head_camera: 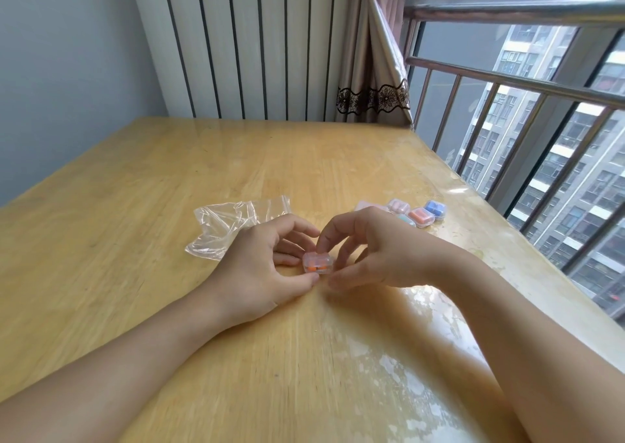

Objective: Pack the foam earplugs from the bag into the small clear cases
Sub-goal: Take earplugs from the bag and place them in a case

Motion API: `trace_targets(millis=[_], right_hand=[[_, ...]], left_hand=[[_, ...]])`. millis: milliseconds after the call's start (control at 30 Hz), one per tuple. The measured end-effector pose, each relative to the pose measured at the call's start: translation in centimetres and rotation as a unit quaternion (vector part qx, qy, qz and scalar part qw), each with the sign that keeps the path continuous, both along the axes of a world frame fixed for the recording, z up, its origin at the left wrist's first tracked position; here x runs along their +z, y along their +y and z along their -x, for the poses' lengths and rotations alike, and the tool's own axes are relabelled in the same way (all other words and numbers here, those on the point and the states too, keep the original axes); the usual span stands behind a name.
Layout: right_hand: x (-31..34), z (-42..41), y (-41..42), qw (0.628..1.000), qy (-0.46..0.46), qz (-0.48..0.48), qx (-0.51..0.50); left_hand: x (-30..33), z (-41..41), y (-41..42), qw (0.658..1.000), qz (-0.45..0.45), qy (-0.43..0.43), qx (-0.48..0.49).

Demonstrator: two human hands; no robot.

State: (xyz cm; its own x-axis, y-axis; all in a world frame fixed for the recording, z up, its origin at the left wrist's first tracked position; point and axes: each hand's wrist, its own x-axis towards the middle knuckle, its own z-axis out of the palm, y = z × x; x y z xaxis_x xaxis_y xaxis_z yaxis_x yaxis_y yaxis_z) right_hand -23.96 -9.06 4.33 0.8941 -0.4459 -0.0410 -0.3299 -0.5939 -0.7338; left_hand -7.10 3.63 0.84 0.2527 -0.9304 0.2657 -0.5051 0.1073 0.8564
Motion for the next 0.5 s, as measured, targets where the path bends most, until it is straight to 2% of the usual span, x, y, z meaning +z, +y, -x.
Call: trace_targets(millis=[167, 333, 500], right_hand=[[-1.2, -0.9, 0.3, 0.989, -0.087, 0.118, -0.031], [-0.7, -1.0, 0.3, 0.969, -0.204, 0.122, -0.071], [-0.7, -1.2, 0.7, 0.963, -0.231, 0.114, -0.079]], left_hand=[[0.1, 0.0, -0.1, 0.998, 0.02, 0.051, 0.009], [0.4, -0.1, -0.2, 0.994, 0.07, 0.077, 0.034], [0.7, 0.1, -0.2, 0.991, 0.099, 0.062, 0.059]])
